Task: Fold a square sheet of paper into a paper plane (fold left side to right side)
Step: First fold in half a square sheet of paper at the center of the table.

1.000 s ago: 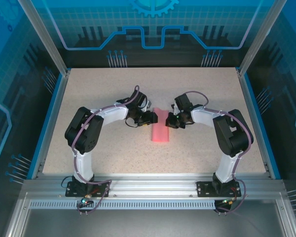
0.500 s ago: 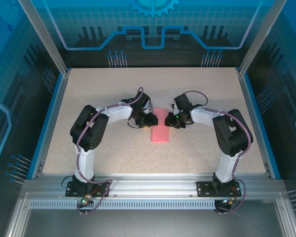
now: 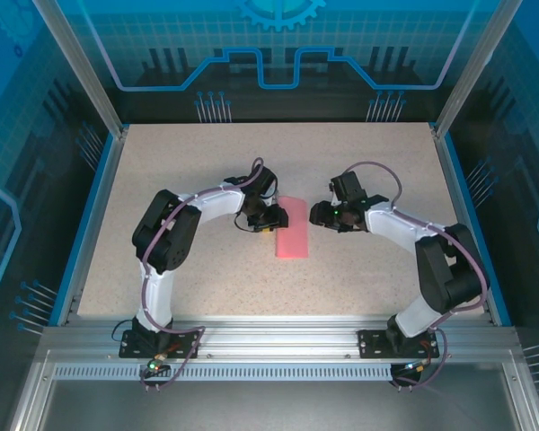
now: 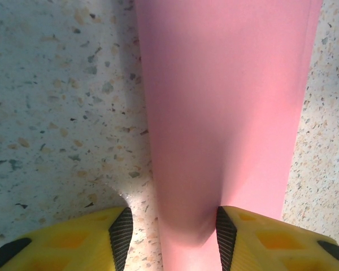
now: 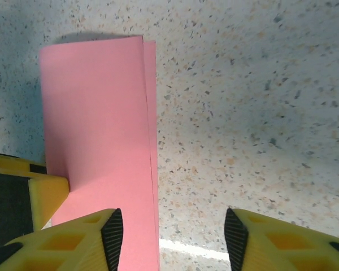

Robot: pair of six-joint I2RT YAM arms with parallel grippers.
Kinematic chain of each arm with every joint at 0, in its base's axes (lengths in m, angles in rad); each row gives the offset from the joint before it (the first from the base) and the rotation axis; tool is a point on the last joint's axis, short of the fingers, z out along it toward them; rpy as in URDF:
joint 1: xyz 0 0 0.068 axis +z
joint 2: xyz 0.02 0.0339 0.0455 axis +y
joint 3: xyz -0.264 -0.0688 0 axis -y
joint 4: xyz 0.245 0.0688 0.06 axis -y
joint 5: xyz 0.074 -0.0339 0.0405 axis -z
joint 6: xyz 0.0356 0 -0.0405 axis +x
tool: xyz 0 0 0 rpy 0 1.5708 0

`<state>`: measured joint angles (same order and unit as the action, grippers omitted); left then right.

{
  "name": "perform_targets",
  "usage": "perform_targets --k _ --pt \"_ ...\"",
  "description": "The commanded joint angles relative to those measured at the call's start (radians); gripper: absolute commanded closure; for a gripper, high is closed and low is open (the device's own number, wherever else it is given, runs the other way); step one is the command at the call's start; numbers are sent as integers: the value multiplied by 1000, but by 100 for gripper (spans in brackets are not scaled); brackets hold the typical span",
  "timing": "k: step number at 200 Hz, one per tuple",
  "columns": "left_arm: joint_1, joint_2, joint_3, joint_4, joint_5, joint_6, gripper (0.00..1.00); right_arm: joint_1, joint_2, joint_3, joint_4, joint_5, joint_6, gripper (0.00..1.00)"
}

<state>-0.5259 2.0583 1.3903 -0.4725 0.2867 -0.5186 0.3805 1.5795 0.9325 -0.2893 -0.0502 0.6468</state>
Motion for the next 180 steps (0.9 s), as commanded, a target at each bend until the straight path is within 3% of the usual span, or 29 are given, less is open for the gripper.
perform_targets --k 1,73,180 --pt "-25 75 15 -30 -5 1 52 -11 -49 -26 -19 26 11 43" --pt "-39 113 64 -79 -9 34 51 -40 -139 -102 22 3 47 30" --pt "-53 148 106 -125 -26 67 51 -62 -171 -121 5 9 39 28"
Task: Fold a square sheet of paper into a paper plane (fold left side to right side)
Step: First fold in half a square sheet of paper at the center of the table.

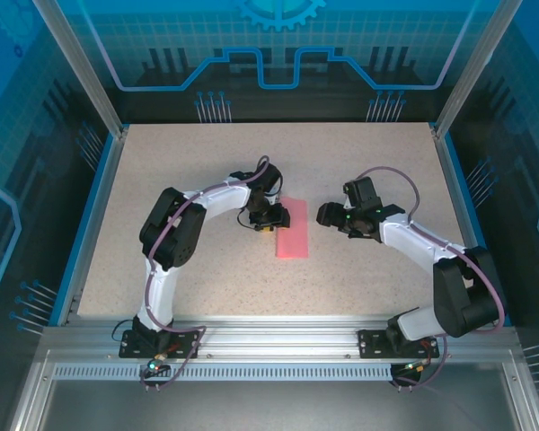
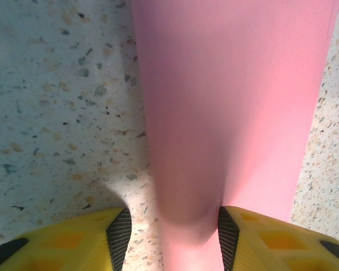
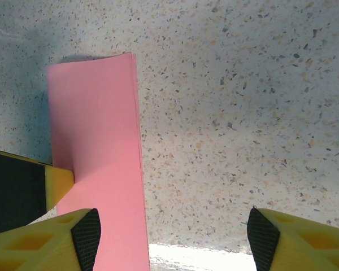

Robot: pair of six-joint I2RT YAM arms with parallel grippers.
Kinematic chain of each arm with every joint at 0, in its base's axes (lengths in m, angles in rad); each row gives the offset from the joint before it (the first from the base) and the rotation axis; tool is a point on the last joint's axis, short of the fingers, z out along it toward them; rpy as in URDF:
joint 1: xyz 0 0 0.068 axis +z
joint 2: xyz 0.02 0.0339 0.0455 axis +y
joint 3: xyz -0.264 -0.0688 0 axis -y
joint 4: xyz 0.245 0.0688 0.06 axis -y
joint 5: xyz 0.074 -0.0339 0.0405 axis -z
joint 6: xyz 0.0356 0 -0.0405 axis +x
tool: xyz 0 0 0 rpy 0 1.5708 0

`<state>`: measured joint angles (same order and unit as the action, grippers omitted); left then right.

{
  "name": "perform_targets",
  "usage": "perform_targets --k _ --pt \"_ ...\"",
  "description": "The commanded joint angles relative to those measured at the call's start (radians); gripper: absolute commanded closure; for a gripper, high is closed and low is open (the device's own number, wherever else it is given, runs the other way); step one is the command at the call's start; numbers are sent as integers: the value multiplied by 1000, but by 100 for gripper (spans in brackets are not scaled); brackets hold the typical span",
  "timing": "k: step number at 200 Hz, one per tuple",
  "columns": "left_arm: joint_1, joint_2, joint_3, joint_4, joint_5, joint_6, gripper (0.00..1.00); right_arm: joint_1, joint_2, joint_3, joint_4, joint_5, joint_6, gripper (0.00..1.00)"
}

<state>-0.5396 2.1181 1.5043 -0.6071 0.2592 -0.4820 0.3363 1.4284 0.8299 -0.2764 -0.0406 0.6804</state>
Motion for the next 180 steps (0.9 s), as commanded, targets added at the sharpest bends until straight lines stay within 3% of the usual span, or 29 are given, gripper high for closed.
perform_targets --k 1,180 --pt "-39 89 -7 9 2 31 51 -18 -20 -18 -7 -1 5 28" --pt "-41 112 18 -14 -6 38 52 -19 -13 -24 -3 -25 -4 27"
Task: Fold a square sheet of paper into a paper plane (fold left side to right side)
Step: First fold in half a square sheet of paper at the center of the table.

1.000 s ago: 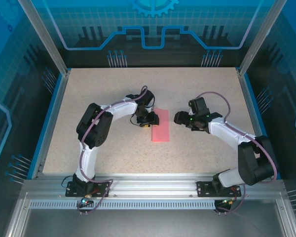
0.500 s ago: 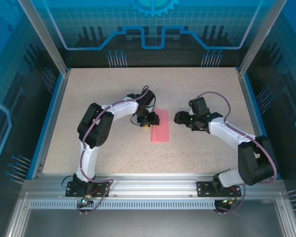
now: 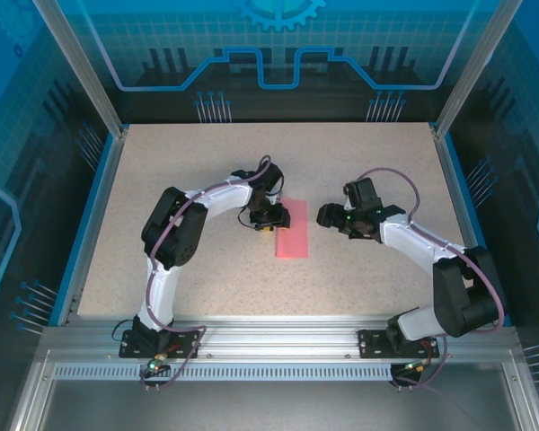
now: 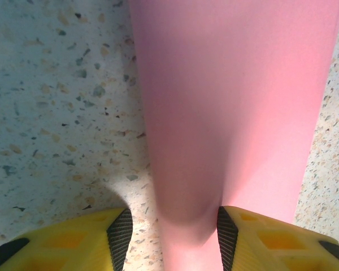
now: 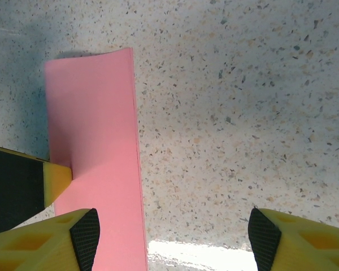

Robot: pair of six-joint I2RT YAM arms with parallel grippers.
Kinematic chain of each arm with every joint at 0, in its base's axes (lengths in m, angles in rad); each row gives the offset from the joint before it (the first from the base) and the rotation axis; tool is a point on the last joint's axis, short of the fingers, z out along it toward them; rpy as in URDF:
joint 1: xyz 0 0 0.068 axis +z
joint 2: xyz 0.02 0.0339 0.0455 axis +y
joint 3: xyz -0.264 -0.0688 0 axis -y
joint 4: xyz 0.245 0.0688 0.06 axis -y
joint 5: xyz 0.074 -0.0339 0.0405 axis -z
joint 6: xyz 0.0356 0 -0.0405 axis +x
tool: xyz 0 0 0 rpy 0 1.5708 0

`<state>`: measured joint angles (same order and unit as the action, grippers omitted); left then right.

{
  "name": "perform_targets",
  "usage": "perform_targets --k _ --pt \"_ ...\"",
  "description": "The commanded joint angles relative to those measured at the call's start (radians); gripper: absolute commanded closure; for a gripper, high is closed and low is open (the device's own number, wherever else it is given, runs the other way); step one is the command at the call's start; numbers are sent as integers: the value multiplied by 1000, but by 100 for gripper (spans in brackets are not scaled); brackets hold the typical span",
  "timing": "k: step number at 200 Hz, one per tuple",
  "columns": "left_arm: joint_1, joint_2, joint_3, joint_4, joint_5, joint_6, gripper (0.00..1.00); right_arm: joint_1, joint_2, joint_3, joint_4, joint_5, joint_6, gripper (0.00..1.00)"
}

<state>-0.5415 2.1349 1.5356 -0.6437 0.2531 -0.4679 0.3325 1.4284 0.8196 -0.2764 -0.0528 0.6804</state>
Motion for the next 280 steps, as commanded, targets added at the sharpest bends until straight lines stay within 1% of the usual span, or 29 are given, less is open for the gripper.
perform_targets --k 1,91,135,191,243,261,280 --pt "-40 95 -14 22 0 24 52 -15 -13 -14 -4 -13 -4 27" --pt "-40 95 -14 21 -8 25 54 -15 -11 -16 -3 -13 -4 26" --pt "-41 98 -12 23 -2 22 52 -15 -8 -17 -1 -17 -4 26" --pt "-44 108 -2 21 0 17 51 -15 -6 -19 2 -24 -2 26" --pt "-46 114 6 15 0 18 51 -13 12 -15 22 -71 -2 26" --pt "-45 117 6 15 -1 18 51 -8 32 -10 41 -107 0 29" --pt "-45 118 7 14 -1 17 51 0 64 -6 76 -165 9 37"
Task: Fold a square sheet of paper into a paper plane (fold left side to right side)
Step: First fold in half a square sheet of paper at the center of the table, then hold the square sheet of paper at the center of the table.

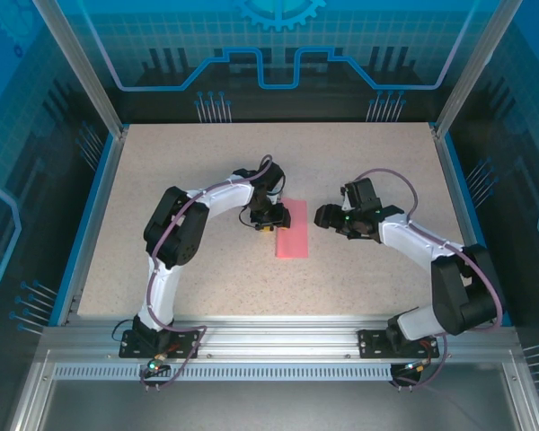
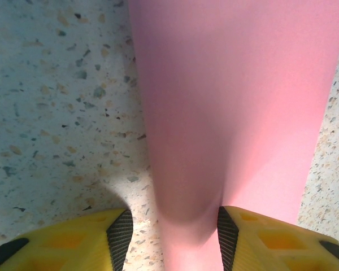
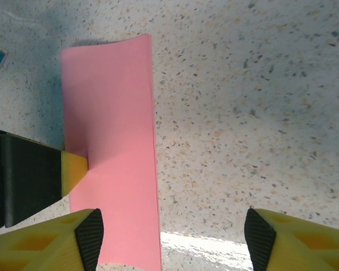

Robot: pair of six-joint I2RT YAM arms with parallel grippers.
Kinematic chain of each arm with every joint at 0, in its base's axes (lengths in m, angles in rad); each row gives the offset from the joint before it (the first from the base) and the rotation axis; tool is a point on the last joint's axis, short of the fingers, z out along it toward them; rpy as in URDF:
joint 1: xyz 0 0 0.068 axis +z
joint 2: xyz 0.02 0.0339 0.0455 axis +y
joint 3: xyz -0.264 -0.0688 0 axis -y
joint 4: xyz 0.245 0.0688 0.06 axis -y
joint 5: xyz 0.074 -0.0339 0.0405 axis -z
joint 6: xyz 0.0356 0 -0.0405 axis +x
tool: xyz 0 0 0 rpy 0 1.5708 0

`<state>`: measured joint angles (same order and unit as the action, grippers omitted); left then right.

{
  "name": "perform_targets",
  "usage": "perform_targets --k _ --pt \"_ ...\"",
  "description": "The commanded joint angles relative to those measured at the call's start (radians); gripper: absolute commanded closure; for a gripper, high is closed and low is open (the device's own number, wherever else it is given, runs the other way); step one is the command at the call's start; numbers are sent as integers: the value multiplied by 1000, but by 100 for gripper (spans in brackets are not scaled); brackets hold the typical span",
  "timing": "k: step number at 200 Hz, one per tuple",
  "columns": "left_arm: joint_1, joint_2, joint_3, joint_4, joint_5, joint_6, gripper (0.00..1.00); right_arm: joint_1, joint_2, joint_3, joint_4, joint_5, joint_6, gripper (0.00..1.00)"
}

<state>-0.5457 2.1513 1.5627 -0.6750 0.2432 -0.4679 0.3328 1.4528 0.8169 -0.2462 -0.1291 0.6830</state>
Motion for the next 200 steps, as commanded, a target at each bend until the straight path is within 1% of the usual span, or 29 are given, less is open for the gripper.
perform_targets --k 1,28,47,87,115,134,200 --pt "-41 101 -20 45 9 17 51 1 41 -3 48 -92 8 38" --pt "-42 103 -20 43 8 18 51 22 96 15 88 -137 20 49" --pt "-43 103 -18 42 6 18 51 36 132 33 95 -142 25 55" --pt "-43 103 -18 39 5 20 51 55 199 57 111 -157 40 66" --pt "-43 102 -16 37 2 20 51 73 252 109 116 -170 45 77" --pt "-44 102 -17 36 2 20 51 81 287 128 110 -166 49 83" --pt "-43 103 -16 34 -1 19 51 92 353 163 95 -162 47 85"
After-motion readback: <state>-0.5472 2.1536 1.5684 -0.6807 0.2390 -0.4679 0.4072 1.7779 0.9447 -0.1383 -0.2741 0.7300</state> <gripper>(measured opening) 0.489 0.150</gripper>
